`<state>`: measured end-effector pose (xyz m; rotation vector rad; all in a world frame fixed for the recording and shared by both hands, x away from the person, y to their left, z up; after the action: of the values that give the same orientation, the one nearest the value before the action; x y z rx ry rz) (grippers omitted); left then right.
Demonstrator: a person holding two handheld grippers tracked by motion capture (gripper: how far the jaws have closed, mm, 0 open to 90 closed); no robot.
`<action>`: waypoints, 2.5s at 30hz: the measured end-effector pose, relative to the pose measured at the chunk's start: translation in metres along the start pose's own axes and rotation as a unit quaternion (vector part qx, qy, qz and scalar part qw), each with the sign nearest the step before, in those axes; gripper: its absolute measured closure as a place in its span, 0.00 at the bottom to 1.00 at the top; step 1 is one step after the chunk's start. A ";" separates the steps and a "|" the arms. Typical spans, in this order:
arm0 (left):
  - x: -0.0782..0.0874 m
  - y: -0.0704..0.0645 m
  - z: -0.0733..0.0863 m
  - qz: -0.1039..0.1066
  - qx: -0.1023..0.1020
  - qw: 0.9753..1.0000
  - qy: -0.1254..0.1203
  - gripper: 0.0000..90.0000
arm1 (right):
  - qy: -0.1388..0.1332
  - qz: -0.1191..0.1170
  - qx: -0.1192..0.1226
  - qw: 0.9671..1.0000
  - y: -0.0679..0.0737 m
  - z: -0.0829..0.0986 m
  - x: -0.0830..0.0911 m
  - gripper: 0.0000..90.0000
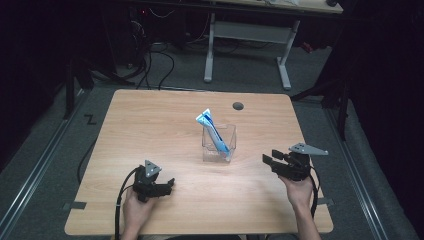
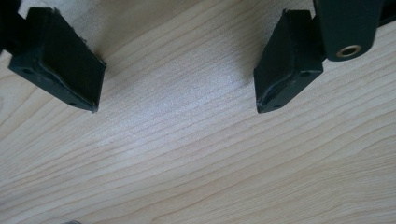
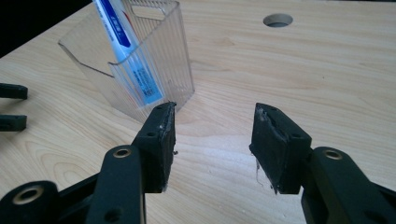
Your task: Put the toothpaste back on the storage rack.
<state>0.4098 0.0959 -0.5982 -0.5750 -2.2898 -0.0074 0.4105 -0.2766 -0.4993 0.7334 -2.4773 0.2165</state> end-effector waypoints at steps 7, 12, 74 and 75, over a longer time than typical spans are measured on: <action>0.000 0.000 0.000 0.000 0.000 1.000 0.000 0.18 | 0.006 0.007 -0.003 1.000 -0.004 0.010 -0.003 0.55; 0.000 0.000 0.000 0.000 0.001 1.000 0.000 0.18 | 0.016 0.013 0.001 1.000 -0.003 0.015 -0.007 0.55; 0.000 0.000 0.000 0.000 0.000 1.000 0.000 0.18 | 0.099 0.058 0.063 0.991 0.008 0.064 -0.073 0.42; 0.000 0.000 0.000 0.000 0.000 1.000 0.000 0.18 | 0.099 0.058 0.063 0.991 0.008 0.064 -0.073 0.42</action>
<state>0.4097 0.0959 -0.5983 -0.5749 -2.2895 -0.0066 0.4290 -0.2556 -0.5929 0.5889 -2.3342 0.4694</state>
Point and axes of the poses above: each handheld gripper's, and its own axes: x roughly backward along the jaws, z roughly out of its underside, y roughly to its left, the point moved 9 cm from there along -x, roughly forward along the jaws, and after that the axes turned 12 degrees about x, right-handed, at the moved point
